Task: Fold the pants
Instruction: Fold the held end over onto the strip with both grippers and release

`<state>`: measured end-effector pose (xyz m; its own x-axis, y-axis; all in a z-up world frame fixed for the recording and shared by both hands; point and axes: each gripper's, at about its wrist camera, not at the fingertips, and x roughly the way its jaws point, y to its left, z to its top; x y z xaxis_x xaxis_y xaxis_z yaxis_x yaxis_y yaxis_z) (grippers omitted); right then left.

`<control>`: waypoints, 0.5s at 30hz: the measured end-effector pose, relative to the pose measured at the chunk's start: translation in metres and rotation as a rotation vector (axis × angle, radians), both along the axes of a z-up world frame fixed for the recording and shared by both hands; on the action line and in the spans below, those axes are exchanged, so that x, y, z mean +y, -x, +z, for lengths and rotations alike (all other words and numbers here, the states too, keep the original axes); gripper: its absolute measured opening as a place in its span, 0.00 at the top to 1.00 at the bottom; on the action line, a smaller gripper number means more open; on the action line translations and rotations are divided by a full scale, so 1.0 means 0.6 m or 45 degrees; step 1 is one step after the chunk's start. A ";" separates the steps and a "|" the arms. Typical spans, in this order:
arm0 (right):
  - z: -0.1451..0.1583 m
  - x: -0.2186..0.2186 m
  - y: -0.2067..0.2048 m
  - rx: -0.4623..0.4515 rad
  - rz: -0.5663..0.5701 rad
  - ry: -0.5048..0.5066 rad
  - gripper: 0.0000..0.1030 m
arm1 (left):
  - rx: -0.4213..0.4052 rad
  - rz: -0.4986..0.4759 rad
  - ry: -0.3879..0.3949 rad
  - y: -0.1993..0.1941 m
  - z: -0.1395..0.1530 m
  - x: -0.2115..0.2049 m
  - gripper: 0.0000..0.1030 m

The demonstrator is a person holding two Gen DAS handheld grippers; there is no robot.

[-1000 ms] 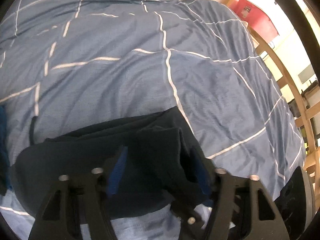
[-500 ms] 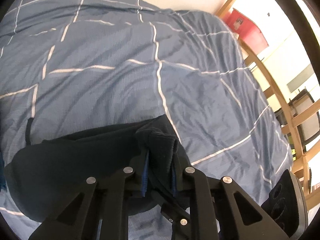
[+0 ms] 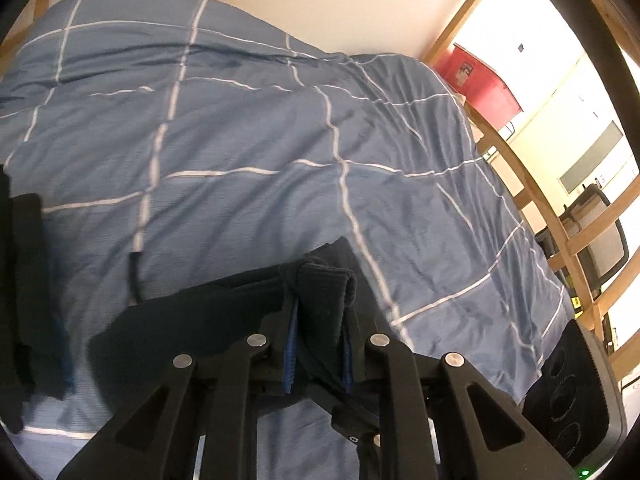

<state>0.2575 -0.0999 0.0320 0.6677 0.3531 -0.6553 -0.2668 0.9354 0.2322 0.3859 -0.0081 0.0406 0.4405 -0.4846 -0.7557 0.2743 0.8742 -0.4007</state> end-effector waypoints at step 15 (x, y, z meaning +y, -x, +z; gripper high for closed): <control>-0.074 0.174 -0.016 0.104 0.106 0.131 0.78 | 0.093 0.026 0.004 -0.003 -0.106 0.160 0.83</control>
<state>0.2671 0.0045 -0.0126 0.5819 0.3334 -0.7418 -0.3288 0.9307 0.1604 0.3875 0.0879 -0.0232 0.3943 -0.4786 -0.7846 0.2266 0.8780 -0.4217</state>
